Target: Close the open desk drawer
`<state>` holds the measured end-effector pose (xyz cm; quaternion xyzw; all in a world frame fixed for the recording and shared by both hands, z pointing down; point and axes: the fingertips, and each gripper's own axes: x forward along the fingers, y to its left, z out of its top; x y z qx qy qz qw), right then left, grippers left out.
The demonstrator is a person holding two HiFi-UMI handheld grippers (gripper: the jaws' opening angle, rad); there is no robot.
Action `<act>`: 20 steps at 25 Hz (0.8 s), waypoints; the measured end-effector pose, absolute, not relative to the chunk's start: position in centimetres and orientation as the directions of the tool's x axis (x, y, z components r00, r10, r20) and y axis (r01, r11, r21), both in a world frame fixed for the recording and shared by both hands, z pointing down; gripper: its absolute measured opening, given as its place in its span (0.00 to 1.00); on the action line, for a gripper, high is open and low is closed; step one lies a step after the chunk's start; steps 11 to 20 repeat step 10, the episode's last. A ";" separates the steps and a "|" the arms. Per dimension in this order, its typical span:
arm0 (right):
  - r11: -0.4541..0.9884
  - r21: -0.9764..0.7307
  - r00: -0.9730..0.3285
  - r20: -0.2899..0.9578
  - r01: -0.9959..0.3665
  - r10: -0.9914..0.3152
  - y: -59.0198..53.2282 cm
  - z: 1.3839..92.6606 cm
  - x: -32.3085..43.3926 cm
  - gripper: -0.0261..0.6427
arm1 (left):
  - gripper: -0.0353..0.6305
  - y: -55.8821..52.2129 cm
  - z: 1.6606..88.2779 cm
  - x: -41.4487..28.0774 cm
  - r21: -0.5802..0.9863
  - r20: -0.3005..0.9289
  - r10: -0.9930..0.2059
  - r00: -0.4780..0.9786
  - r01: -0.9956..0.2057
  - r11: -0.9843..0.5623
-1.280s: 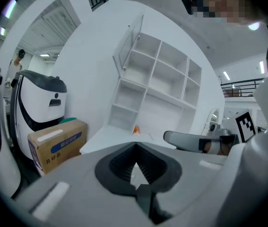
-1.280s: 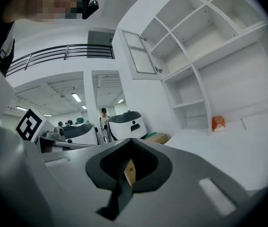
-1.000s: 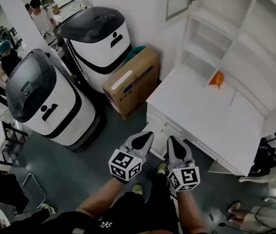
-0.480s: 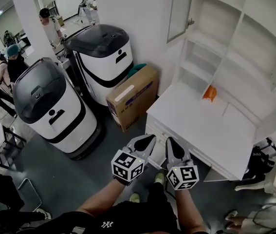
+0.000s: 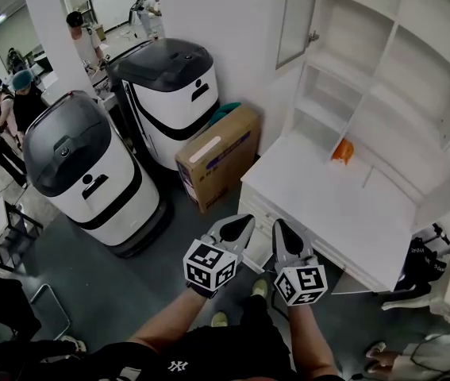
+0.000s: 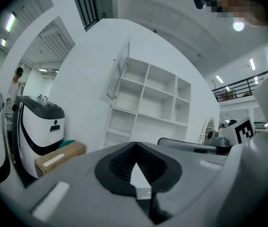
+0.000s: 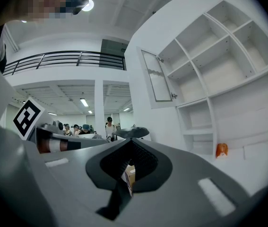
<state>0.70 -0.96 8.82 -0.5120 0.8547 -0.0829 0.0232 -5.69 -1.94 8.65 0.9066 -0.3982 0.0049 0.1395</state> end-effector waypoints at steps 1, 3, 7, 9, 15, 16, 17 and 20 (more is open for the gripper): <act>0.464 -0.164 -0.477 0.045 -0.870 -0.878 -0.9 8.8 0.7 0.07 | 0.05 -1.8 8.7 -5.7 0.251 0.119 -0.722 0.682 -0.724 -0.643; 0.470 -0.159 -0.482 0.044 -0.868 -0.875 -0.9 8.7 0.5 0.07 | 0.05 -1.8 8.7 -5.8 0.254 0.117 -0.725 0.679 -0.726 -0.639; 0.479 -0.159 -0.491 0.044 -0.864 -0.870 -1.2 8.7 0.0 0.07 | 0.05 -2.2 8.6 -6.1 0.250 0.116 -0.732 0.671 -0.733 -0.633; 0.482 -0.156 -0.494 0.048 -0.862 -0.868 -1.1 8.8 -0.2 0.07 | 0.05 -2.1 8.5 -6.3 0.253 0.114 -0.736 0.668 -0.736 -0.628; 0.484 -0.155 -0.496 0.050 -0.862 -0.867 -1.0 8.8 -0.3 0.07 | 0.05 -2.1 8.5 -6.4 0.255 0.113 -0.737 0.666 -0.737 -0.626; 0.484 -0.155 -0.496 0.050 -0.862 -0.867 -1.0 8.8 -0.3 0.07 | 0.05 -2.1 8.5 -6.4 0.255 0.113 -0.737 0.666 -0.737 -0.626; 0.484 -0.155 -0.496 0.050 -0.862 -0.867 -1.0 8.8 -0.3 0.07 | 0.05 -2.1 8.5 -6.4 0.255 0.113 -0.737 0.666 -0.737 -0.626; 0.484 -0.155 -0.496 0.050 -0.862 -0.867 -1.0 8.8 -0.3 0.07 | 0.05 -2.1 8.5 -6.4 0.255 0.113 -0.737 0.666 -0.737 -0.626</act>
